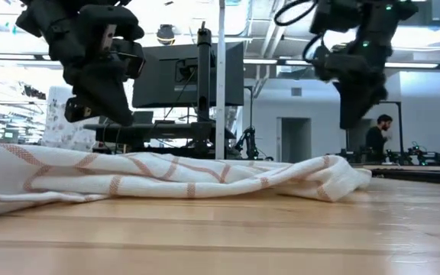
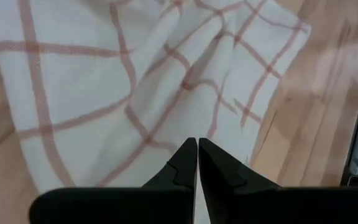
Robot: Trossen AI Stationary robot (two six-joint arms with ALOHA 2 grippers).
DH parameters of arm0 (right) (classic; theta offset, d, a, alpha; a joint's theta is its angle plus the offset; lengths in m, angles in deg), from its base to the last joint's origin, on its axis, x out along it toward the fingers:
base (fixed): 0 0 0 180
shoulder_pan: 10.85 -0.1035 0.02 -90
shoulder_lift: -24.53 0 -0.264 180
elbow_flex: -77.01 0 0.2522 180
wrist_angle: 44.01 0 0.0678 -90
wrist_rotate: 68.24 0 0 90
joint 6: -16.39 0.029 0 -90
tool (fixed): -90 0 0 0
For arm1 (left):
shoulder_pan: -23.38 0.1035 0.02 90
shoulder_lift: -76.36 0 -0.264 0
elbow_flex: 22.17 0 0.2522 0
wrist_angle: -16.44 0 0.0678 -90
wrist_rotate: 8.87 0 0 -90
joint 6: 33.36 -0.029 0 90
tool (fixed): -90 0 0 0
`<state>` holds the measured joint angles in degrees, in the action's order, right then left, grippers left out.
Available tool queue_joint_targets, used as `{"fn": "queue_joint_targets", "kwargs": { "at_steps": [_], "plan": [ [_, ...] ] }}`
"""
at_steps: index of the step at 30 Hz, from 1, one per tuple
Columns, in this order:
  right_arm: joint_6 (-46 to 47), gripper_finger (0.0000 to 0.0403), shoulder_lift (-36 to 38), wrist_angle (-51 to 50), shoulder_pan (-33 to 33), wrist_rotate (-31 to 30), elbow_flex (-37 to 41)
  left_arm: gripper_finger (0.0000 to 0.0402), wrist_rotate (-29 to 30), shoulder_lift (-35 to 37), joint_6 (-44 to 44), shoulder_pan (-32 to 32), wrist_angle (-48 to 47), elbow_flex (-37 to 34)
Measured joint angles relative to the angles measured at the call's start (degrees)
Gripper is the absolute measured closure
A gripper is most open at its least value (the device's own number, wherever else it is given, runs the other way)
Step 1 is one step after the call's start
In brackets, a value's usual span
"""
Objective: Roll towel
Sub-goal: Roll the white towel
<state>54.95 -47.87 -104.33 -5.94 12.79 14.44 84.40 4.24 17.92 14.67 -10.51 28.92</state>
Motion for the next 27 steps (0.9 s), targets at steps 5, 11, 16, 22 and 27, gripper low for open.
{"fn": "queue_joint_targets", "kwargs": {
  "at_steps": [5, 11, 16, 22, 27],
  "plan": [
    [15.5, 0.0215, 2.1, 10.8, -1.3, 2.7, 11.0, 0.0401, 0.3, -0.3, -1.0, 0.1, 0.0, 0.0],
    [27.9, 0.0153, 2.2, 27.7, -4.6, 6.2, 21.6, 0.0401, 0.4, -0.3, -1.5, 0.0, 0.1, 0.0],
    [30.2, 0.0148, 0.8, 36.8, -5.4, 5.7, 24.9, 0.0401, 0.4, -0.3, -1.9, 0.0, 0.2, 0.0],
    [28.3, 0.0150, -3.3, 55.1, -4.5, 5.1, 26.8, 0.0401, 0.4, -0.3, -3.5, -0.1, 0.3, 0.0],
    [25.5, 0.0220, -6.6, 64.3, -4.5, 6.3, 26.9, 0.0402, 0.4, -0.2, -3.4, 0.0, 0.2, 0.0]
  ]
}}
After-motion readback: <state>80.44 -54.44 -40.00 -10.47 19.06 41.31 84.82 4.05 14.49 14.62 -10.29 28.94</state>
